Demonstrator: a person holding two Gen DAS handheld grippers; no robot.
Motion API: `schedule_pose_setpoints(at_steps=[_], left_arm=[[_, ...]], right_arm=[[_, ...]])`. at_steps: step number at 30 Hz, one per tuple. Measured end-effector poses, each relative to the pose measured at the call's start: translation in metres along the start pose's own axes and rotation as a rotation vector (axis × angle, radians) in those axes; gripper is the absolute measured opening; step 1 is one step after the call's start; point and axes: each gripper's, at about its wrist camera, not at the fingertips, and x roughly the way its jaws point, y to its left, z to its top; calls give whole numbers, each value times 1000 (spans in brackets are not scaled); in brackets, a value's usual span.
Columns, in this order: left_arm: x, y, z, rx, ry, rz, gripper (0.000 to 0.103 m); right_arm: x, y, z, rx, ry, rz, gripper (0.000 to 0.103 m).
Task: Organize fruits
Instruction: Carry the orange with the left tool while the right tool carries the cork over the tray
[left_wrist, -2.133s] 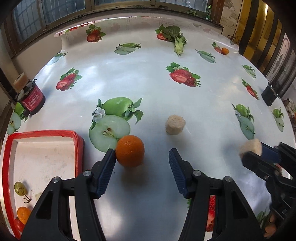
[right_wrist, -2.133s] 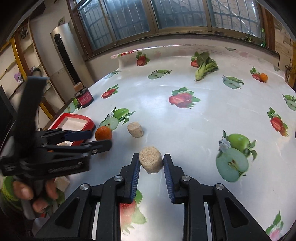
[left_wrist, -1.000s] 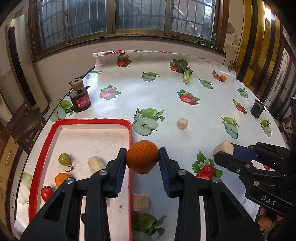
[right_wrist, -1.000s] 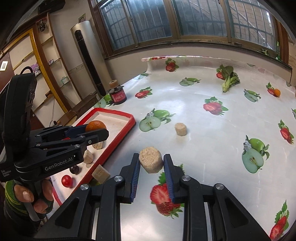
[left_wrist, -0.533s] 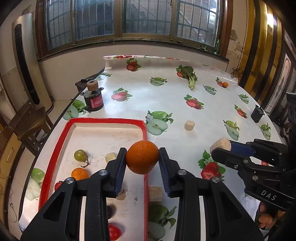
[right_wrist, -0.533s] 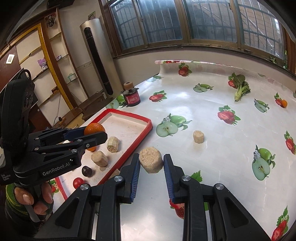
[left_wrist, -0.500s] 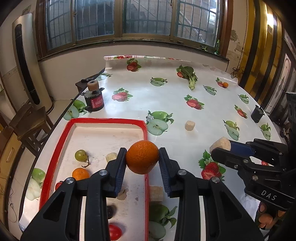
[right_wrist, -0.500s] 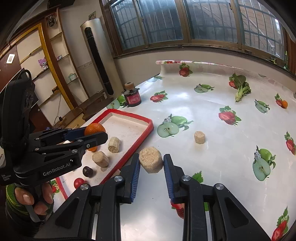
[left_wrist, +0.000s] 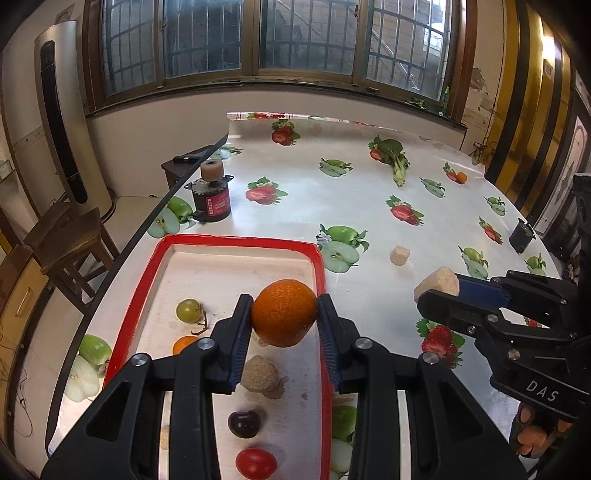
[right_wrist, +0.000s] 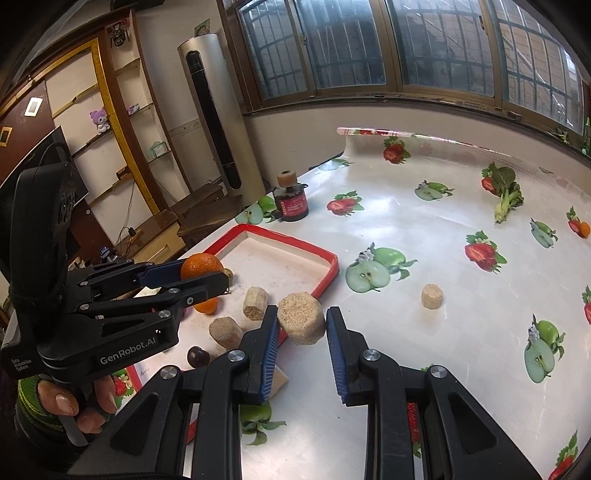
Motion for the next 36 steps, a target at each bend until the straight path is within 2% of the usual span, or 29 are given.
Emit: schedule_pose_setpoints(at_steps=[13,20,36], left_arm=[[1,45,5,-38,-10,58,32],[8,68,14,-73,-3,56,32],[43,88,40,-97,26,62,32]], right_arm=[[23,19,17,-27,-1,34,26],[36,24,31,-34,-5,42,26],[70,25,56,-25,-3,62,26]])
